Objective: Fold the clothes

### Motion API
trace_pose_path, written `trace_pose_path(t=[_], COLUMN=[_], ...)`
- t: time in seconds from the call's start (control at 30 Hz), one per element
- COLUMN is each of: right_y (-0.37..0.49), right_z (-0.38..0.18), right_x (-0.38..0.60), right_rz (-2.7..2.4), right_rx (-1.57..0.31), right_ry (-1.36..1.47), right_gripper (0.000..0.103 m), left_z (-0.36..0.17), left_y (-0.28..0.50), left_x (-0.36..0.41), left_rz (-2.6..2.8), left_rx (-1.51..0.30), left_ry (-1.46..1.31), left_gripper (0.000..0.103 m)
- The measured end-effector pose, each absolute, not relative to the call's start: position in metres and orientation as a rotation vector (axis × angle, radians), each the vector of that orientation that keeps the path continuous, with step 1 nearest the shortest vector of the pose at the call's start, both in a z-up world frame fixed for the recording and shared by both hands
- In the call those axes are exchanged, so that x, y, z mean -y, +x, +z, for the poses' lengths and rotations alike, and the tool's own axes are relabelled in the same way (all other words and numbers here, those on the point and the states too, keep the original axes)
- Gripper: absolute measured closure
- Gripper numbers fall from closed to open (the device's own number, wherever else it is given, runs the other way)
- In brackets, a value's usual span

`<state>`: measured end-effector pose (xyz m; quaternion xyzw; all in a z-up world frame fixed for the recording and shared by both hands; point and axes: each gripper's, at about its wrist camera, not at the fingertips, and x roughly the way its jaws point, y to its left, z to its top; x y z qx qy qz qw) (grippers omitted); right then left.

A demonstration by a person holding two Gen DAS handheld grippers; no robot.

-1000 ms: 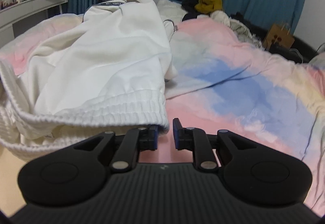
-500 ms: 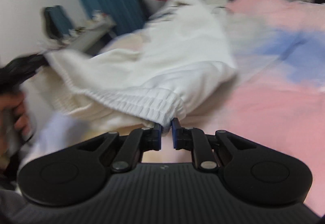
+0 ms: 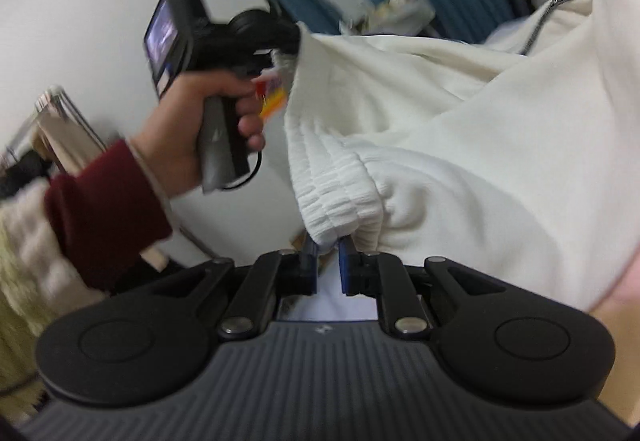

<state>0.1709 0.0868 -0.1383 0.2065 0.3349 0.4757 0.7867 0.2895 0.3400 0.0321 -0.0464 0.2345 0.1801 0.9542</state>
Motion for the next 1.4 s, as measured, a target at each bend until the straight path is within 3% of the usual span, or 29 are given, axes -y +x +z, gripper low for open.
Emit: trace_pose_path(t=[0.17, 0.3, 0.4, 0.47, 0.53, 0.6, 0.67, 0.97, 1.2, 1.4], right_y=[0.190, 0.190, 0.197, 0.186, 0.175, 0.161, 0.150, 0.107, 0.084, 0.078], right_z=[-0.192, -0.198, -0.188, -0.187, -0.180, -0.173, -0.166, -0.105, -0.052, -0.040], right_x=[-0.145, -0.152, -0.145, -0.144, -0.137, -0.127, -0.119, -0.046, 0.044, 0.117], right_rz=[1.015, 1.013, 1.007, 0.994, 0.980, 0.975, 0.966, 0.806, 0.662, 0.553], right_rx=[-0.870, -0.863, -0.832, -0.821, -0.819, -0.798, -0.772, -0.613, -0.479, -0.416], right_ry=[0.337, 0.284, 0.254, 0.231, 0.199, 0.170, 0.137, 0.060, 0.071, 0.076], right_gripper=[0.092, 0.092, 0.090, 0.088, 0.078, 0.047, 0.027, 0.023, 0.023, 0.023], left_z=[-0.032, -0.053, -0.053, -0.045, -0.036, -0.027, -0.017, 0.047, 0.060, 0.052], left_y=[0.315, 0.308, 0.279, 0.255, 0.228, 0.201, 0.175, 0.059, -0.001, -0.026], left_x=[-0.410, -0.440, -0.445, -0.443, -0.439, -0.435, -0.429, -0.312, -0.177, -0.075], left_rz=[0.414, 0.385, 0.380, 0.391, 0.404, 0.418, 0.428, 0.288, 0.100, 0.008], left_rx=[-0.563, -0.592, -0.577, -0.566, -0.557, -0.549, -0.540, -0.466, -0.427, -0.393], left_ry=[-0.195, -0.259, -0.281, -0.284, -0.279, -0.274, -0.270, -0.189, -0.177, -0.137], left_gripper=[0.094, 0.090, 0.079, 0.059, 0.043, 0.034, 0.022, 0.016, 0.016, 0.016])
